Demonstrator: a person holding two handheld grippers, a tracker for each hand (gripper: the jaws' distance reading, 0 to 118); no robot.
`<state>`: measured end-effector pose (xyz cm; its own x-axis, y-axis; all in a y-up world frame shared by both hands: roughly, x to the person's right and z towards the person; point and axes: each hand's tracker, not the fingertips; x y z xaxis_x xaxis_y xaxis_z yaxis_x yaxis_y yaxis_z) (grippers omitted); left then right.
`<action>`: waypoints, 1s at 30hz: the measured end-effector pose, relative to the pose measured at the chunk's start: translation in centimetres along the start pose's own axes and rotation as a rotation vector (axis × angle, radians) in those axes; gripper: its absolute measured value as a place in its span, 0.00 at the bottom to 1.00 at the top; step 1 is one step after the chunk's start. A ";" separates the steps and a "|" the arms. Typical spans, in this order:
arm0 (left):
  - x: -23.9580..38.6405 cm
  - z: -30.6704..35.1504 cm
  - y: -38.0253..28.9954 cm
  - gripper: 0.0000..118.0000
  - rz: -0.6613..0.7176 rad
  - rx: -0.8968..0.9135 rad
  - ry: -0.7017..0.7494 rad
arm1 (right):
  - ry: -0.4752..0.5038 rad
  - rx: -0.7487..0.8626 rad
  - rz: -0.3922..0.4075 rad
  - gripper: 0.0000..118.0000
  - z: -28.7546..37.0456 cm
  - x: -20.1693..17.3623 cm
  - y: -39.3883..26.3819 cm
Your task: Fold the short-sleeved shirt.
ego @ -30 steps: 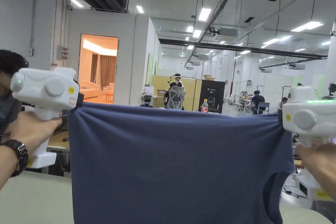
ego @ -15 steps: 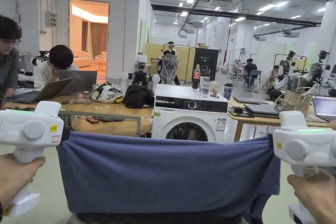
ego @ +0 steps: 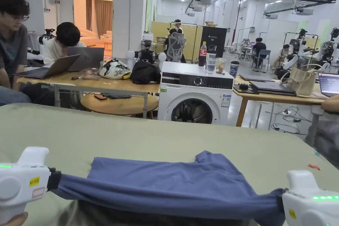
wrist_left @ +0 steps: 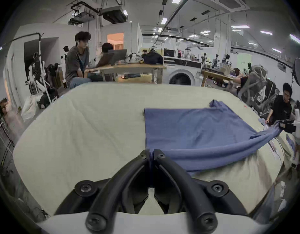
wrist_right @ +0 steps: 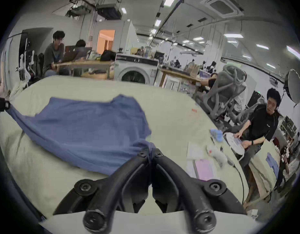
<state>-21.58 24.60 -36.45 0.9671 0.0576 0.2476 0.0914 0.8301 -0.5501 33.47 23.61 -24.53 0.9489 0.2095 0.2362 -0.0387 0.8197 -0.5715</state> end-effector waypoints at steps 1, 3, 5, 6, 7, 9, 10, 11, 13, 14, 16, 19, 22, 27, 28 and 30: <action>-0.2 0.0 -1.0 0.00 0.020 -0.019 -0.006 | -0.009 -0.014 -0.007 0.00 0.0 -0.3 -1.2; -0.3 -0.3 -3.0 0.00 0.038 -0.078 -0.009 | -0.004 -0.074 0.002 0.00 -0.5 -0.7 -3.1; -0.2 -1.1 -4.8 0.00 0.008 -0.157 -0.013 | 0.015 -0.145 0.039 0.00 -1.4 -1.5 -5.0; -0.1 -1.6 -5.7 0.00 0.008 -0.191 -0.004 | 0.021 -0.190 0.055 0.00 -2.0 -1.9 -5.9; 0.0 -2.1 -6.7 0.00 -0.008 -0.224 -0.006 | 0.033 -0.212 0.068 0.00 -2.5 -2.3 -6.9; -0.5 -4.2 -8.5 0.00 -0.011 -0.283 0.004 | 0.031 -0.269 0.094 0.00 -3.7 -2.9 -8.6; -0.5 -4.9 -9.2 0.00 -0.010 -0.314 0.013 | 0.026 -0.308 0.116 0.00 -4.4 -3.3 -9.3; -0.6 -5.6 -9.6 0.00 -0.012 -0.345 0.018 | 0.019 -0.322 0.129 0.00 -4.9 -3.4 -9.9; -0.7 -6.3 -10.6 0.00 0.003 -0.399 0.005 | 0.027 -0.350 0.129 0.00 -5.5 -3.3 -11.0; -0.7 -6.6 -10.7 0.00 -0.002 -0.398 0.003 | 0.030 -0.355 0.118 0.00 -5.7 -3.2 -11.2; -0.7 -7.1 -10.7 0.00 -0.030 -0.392 0.011 | 0.033 -0.360 0.105 0.00 -6.1 -2.9 -11.8; -0.6 -7.3 -10.2 0.00 -0.043 -0.414 0.014 | 0.028 -0.349 0.081 0.06 -6.0 -2.7 -11.5; -0.5 -6.4 -9.2 0.29 0.038 -0.404 0.042 | 0.014 -0.321 0.037 0.40 -4.9 -2.2 -10.3; 0.9 -3.6 -7.1 0.45 0.092 -0.134 -0.022 | 0.026 -0.118 -0.053 0.43 -2.0 -2.7 -7.1; 1.6 -3.1 -6.8 0.45 0.085 -0.081 -0.045 | 0.018 -0.080 -0.069 0.43 -1.6 -3.2 -6.5; 3.1 -2.4 -6.6 0.45 0.051 -0.005 -0.039 | 0.031 0.026 -0.117 0.42 -1.2 -3.8 -6.1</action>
<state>-18.60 18.00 -33.98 0.9605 0.1213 0.2506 0.0439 0.8229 -0.5665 30.45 17.16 -22.95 0.9567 0.0948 0.2753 0.0654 0.8514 -0.5204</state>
